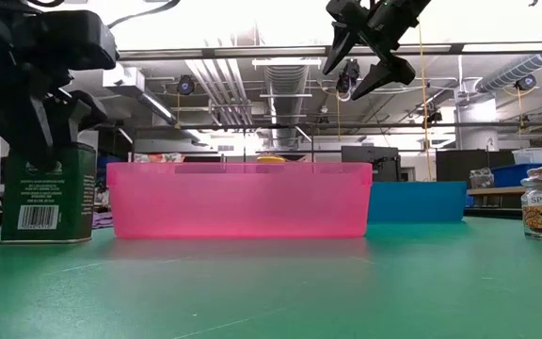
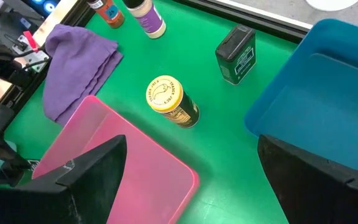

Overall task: Sort spices by type
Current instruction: Put the bottom black seasoning can into the pink bin

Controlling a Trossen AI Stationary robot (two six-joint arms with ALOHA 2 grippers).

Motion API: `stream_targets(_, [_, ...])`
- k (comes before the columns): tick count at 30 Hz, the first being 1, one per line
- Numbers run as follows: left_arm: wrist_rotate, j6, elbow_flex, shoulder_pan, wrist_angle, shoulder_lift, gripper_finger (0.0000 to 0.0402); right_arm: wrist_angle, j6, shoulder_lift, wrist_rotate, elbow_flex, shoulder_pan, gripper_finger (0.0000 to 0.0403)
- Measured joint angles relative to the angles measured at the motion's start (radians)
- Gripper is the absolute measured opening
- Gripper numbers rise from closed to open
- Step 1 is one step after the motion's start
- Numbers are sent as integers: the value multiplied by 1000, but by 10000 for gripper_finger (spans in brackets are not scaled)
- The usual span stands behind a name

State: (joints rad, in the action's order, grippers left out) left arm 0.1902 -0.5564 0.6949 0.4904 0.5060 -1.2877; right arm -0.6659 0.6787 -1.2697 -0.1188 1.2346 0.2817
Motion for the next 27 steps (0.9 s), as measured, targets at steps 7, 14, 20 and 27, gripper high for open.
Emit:
stream_targets(7, [-24, -7, 0, 0, 1, 3, 108, 0, -9, 0, 1, 0, 0, 352])
stream_targets(14, [-32, -15, 38, 0, 59, 28, 108, 0, -9, 0, 2, 0, 0, 352])
stream_targets(20, [-38, -59, 96, 2, 150, 69, 108, 0, -18, 0, 3, 0, 0, 352])
stream_targets(27, [-43, -105, 258, 13, 368, 100, 108, 2, -36, 0, 3, 0, 0, 352])
